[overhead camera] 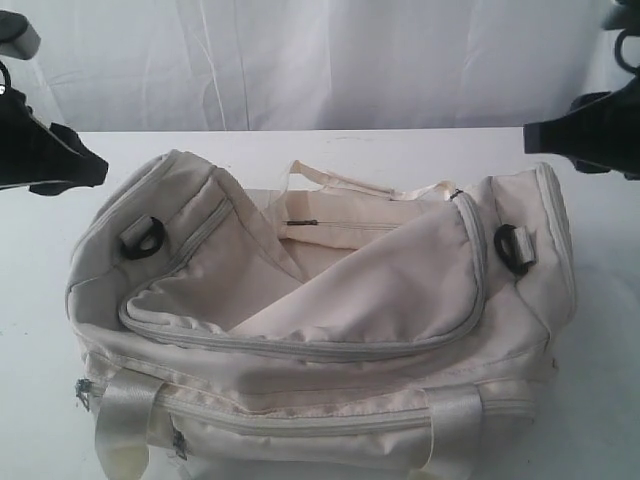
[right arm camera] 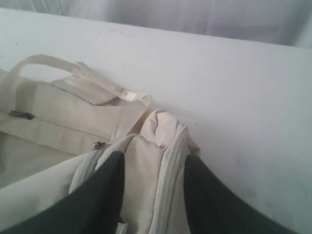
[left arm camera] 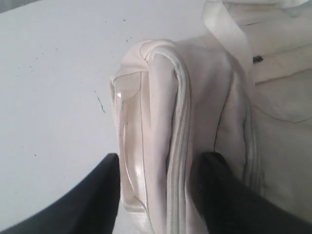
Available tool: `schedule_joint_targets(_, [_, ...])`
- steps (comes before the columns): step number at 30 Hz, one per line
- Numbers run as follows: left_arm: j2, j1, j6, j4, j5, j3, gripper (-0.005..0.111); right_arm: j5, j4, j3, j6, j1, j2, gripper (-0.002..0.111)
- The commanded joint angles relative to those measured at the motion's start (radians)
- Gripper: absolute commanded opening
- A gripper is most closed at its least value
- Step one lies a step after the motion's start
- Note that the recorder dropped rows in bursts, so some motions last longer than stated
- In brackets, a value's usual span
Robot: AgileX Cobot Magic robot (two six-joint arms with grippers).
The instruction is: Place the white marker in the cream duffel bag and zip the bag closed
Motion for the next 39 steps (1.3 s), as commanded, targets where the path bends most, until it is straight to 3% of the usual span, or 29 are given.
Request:
schedule_joint_targets(1, [-0.067,0.002,0.003,-0.042,0.016,0.009,0.054,-0.016,0.036,0.025,-0.012,-0.006,-0.108,0.036])
schedule_joint_targets(9, [-0.147,0.002,0.005,-0.065,0.041,0.009,0.054,-0.076,0.065,0.178,-0.014,-0.006,-0.36,0.0])
schedule_joint_targets(21, [-0.169,0.002,0.005,-0.065,0.148,0.009,0.054,-0.078,0.065,0.28,-0.011,-0.006,-0.653,0.0])
schedule_joint_targets(39, [-0.169,0.002,0.005,-0.065,0.145,0.009,0.054,-0.085,0.065,0.283,-0.01,-0.006,-0.705,0.0])
